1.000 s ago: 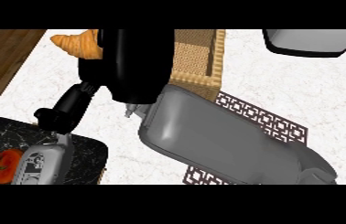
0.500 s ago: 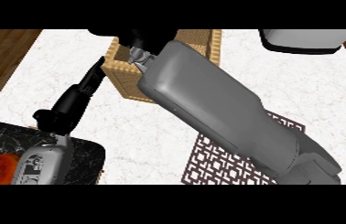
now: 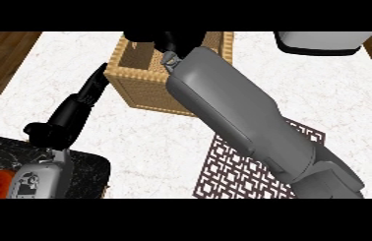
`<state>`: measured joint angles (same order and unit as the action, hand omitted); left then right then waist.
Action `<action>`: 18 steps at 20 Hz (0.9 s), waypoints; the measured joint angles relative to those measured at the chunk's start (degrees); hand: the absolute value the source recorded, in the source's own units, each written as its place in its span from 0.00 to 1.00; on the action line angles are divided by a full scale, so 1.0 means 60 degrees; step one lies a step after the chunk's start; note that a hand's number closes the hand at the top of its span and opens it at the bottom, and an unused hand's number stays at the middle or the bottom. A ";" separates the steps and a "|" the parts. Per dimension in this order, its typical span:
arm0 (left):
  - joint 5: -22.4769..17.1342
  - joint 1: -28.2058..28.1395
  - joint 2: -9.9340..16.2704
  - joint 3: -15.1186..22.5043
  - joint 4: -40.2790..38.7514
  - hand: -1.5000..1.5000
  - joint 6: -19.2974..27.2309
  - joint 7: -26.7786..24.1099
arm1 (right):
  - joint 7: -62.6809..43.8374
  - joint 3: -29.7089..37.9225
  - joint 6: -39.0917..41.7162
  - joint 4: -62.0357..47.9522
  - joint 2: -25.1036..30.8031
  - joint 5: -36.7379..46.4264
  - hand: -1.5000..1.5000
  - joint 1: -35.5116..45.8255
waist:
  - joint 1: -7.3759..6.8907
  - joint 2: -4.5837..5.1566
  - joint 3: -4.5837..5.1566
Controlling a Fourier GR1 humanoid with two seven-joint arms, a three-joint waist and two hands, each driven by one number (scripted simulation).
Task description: Pick the croissant from the placemat and place it in the basket
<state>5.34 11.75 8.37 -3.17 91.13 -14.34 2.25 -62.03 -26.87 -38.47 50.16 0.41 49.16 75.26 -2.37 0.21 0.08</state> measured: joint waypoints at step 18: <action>-0.0086 -0.0067 0.0142 -0.0253 -0.0197 0.50 -0.0092 -0.0174 | 0.1154 0.0711 -0.2688 -0.2006 -0.0030 0.0333 0.00 -0.0464 | 0.0146 0.0020 -0.0010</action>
<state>4.82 11.35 9.22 -4.69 89.95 -14.89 1.20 -55.10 -22.61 -54.60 38.13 0.23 51.16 72.48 -1.49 0.33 0.02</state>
